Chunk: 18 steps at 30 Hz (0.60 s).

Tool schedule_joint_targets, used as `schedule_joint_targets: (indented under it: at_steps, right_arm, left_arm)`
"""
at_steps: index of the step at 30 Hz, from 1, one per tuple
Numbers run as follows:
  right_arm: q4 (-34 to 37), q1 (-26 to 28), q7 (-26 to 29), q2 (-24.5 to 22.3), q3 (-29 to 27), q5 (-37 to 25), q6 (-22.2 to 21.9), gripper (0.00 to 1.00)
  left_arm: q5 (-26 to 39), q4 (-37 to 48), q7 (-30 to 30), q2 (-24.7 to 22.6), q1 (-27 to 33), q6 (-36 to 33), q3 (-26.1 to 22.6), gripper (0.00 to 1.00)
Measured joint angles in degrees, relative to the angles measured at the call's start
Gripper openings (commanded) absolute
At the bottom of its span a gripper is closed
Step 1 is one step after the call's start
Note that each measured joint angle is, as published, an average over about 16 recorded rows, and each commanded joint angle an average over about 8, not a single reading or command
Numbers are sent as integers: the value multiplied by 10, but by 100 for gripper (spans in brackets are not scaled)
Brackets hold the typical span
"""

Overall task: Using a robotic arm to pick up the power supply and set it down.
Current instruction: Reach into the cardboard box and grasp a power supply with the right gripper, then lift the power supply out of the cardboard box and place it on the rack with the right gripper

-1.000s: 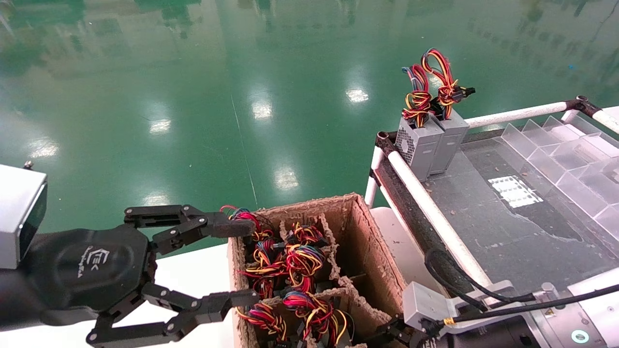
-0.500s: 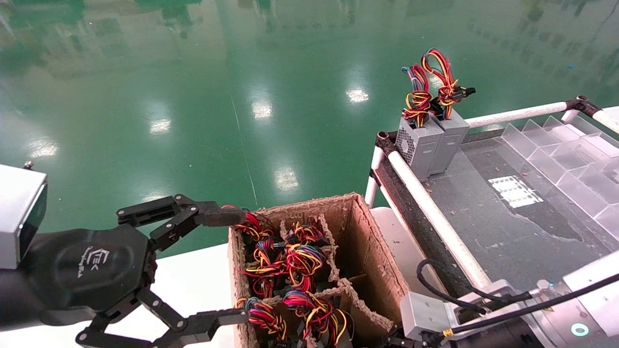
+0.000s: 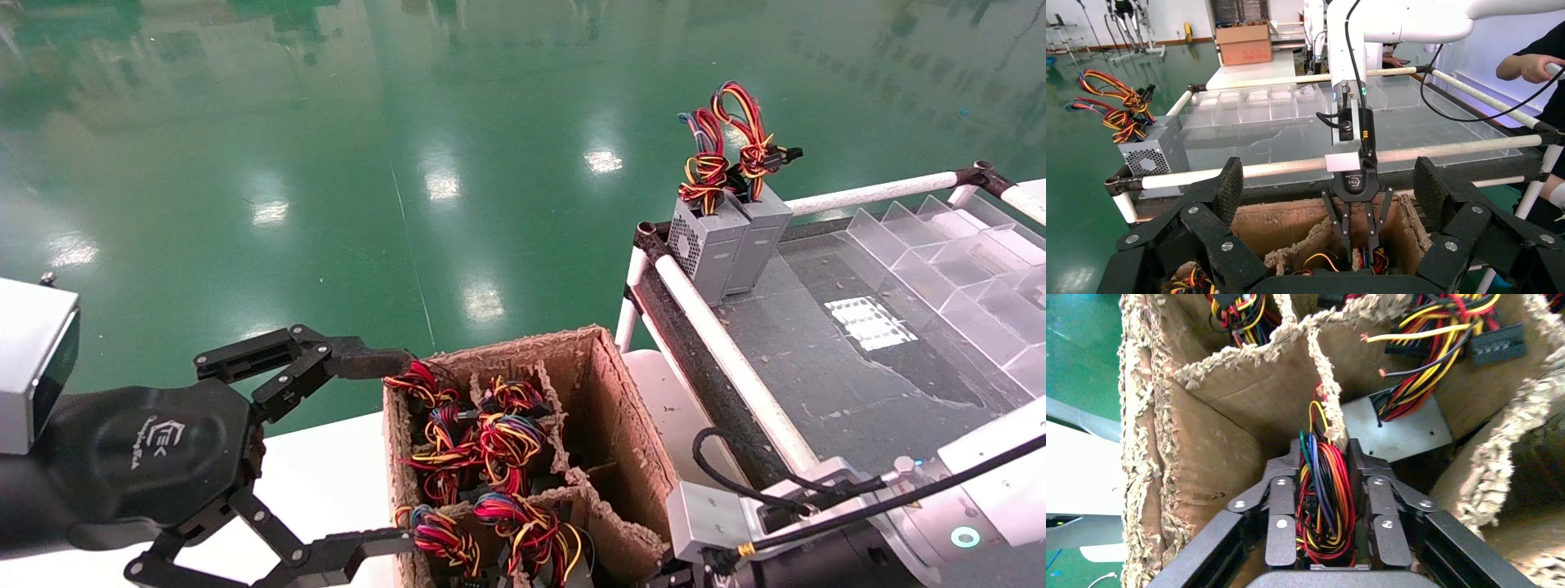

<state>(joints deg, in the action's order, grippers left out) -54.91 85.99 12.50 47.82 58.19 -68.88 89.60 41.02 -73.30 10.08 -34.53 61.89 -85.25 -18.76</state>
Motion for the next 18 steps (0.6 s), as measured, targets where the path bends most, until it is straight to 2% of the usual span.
schedule_joint_targets:
  at_steps: [18]
  right_arm:
    - [-16,4,-5,-22,12,14,-11,0]
  left_arm:
    - [0,0,0,0,0,0,0,100]
